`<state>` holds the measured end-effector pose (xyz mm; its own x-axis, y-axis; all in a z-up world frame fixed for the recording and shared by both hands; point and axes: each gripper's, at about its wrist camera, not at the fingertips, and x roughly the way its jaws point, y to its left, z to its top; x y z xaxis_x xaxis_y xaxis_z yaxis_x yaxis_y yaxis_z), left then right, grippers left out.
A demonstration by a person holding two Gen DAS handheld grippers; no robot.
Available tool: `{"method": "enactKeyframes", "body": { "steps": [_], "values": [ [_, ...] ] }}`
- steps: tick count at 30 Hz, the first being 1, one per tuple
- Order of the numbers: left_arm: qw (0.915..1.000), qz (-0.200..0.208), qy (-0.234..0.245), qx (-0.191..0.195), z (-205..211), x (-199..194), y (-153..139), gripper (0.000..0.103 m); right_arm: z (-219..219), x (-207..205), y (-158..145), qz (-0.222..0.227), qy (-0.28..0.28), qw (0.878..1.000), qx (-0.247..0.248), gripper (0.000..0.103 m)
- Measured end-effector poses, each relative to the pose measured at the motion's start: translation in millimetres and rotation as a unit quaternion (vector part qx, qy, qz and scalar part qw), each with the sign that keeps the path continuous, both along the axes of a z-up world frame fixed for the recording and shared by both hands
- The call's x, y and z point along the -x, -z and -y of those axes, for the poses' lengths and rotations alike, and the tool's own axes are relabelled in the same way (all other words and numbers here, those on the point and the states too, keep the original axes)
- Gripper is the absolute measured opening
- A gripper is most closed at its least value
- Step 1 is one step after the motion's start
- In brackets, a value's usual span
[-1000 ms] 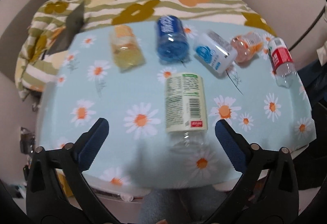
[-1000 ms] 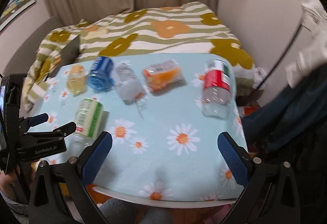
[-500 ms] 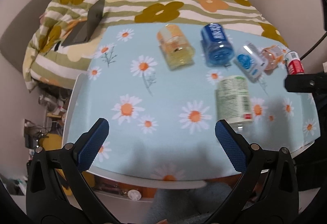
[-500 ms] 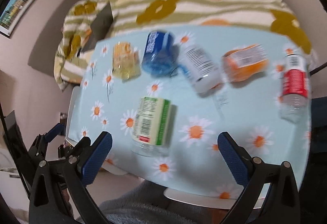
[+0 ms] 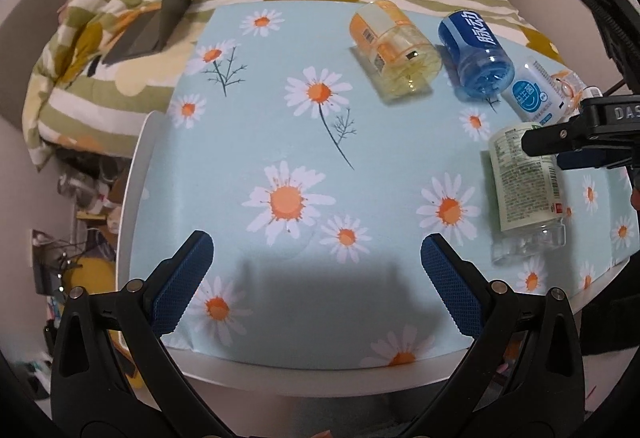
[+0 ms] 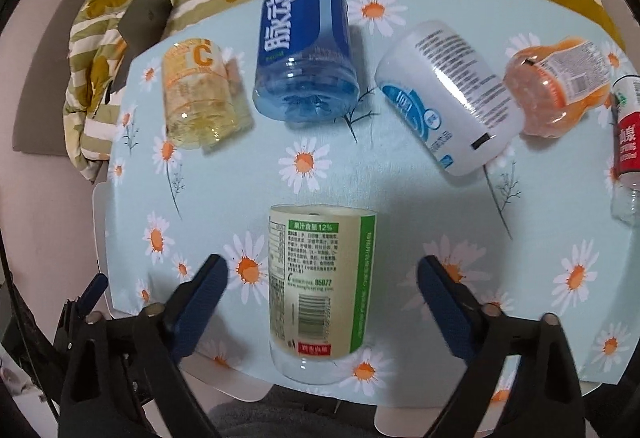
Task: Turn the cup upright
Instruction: 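Lower the upright cup onto the cloth and open the right tool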
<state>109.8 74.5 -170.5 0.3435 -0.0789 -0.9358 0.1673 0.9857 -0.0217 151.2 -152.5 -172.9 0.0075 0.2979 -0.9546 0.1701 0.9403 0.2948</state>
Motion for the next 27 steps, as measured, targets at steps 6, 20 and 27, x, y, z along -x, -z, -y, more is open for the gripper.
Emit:
{"method": "enactKeyframes", "body": {
  "steps": [6,20,27],
  "values": [
    [1.0,-0.002,-0.001,0.008,-5.6,-5.6,0.9,0.103,1.2,-4.2,11.7,-0.021,0.008,1.0,-0.014,0.071],
    [0.9999,0.005,-0.008,0.01,-7.7,-6.2,-9.2,0.103,5.0,1.6,1.7,-0.004,0.002,0.999,-0.037,0.055],
    [0.9991,0.039,-0.01,0.014,-5.3,-1.4,-32.9,0.103,8.8,39.6,-48.7,0.163,0.022,0.986,-0.01,0.055]
  ]
}}
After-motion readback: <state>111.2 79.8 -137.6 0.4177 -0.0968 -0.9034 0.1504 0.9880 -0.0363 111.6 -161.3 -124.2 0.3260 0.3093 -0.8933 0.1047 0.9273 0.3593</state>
